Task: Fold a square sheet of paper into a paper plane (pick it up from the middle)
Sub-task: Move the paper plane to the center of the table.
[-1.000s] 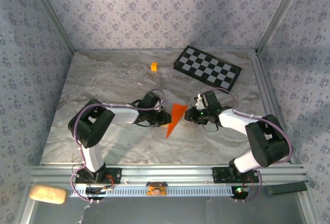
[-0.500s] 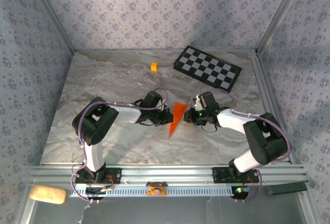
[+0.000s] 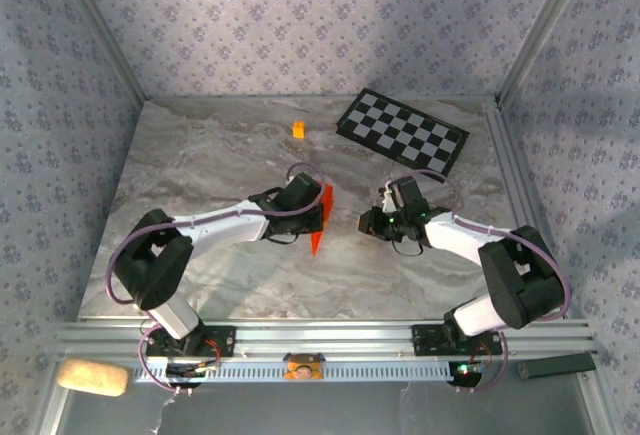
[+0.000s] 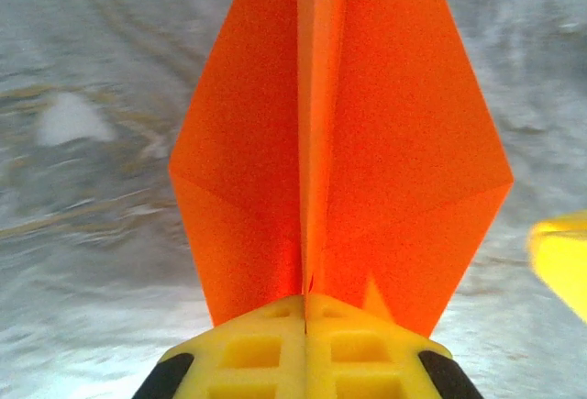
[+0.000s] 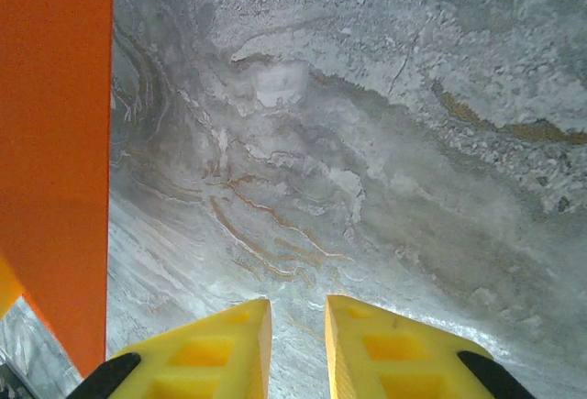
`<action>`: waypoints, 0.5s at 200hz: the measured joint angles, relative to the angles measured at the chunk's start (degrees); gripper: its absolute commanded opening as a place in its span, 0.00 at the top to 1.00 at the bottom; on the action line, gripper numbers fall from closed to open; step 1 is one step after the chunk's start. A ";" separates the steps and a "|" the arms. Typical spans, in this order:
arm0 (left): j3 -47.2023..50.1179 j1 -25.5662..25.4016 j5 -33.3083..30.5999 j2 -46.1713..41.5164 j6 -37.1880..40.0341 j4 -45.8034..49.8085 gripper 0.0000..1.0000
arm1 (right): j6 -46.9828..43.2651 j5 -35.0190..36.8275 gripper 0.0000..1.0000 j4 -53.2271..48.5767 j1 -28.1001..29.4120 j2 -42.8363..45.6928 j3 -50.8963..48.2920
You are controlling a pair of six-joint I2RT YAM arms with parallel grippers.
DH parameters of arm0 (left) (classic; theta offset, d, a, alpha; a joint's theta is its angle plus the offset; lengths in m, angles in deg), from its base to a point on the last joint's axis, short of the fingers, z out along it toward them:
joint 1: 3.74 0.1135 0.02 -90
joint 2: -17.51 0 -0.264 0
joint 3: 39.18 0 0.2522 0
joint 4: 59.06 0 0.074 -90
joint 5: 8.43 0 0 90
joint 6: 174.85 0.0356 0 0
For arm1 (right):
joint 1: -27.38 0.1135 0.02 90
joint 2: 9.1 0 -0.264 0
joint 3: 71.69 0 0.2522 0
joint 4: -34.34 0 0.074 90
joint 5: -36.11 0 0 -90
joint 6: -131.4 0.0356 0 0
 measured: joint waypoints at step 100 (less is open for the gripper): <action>-0.92 -0.59 -7.04 3.28 -0.04 8.20 0.97 | 1.25 -0.39 0.76 0.04 1.92 0.00 0.96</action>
